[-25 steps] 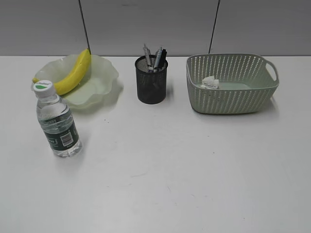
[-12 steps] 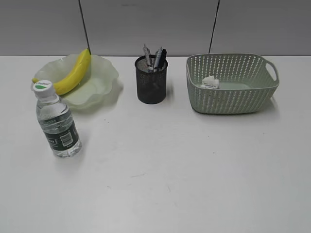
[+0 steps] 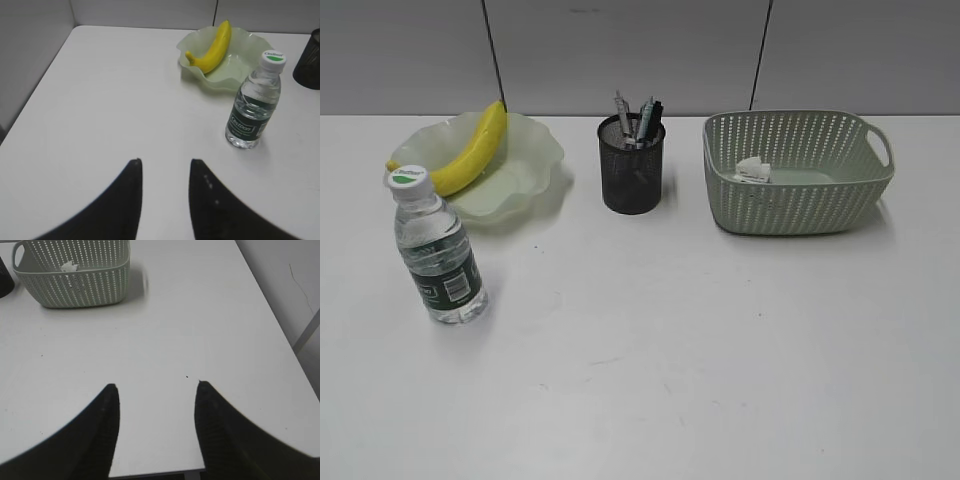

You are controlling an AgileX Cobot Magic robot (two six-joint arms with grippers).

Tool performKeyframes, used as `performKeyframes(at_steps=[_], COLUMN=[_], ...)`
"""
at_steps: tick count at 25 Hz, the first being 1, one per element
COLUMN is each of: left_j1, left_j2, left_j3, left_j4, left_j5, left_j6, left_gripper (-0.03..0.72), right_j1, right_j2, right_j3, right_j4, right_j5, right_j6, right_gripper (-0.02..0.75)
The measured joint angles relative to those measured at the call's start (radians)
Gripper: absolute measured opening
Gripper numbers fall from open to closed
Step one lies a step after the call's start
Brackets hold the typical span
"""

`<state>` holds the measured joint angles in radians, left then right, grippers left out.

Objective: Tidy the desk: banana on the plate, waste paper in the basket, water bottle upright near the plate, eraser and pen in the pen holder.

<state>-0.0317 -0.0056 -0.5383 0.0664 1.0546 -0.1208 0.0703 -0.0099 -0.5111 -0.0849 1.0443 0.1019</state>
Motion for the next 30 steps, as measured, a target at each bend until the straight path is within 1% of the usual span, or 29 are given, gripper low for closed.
performKeyframes(at_steps=[30], left_j1=[0.003], left_j2=[0.0], left_j3=[0.0], left_j4=[0.0], left_j5=[0.0], left_j6=[0.0], left_gripper=[0.24], right_j1=[-0.002], right_j2=[0.0], right_j3=[0.0], right_j4=[0.001], right_j5=[0.0], right_j6=[0.0], right_gripper=[0.394])
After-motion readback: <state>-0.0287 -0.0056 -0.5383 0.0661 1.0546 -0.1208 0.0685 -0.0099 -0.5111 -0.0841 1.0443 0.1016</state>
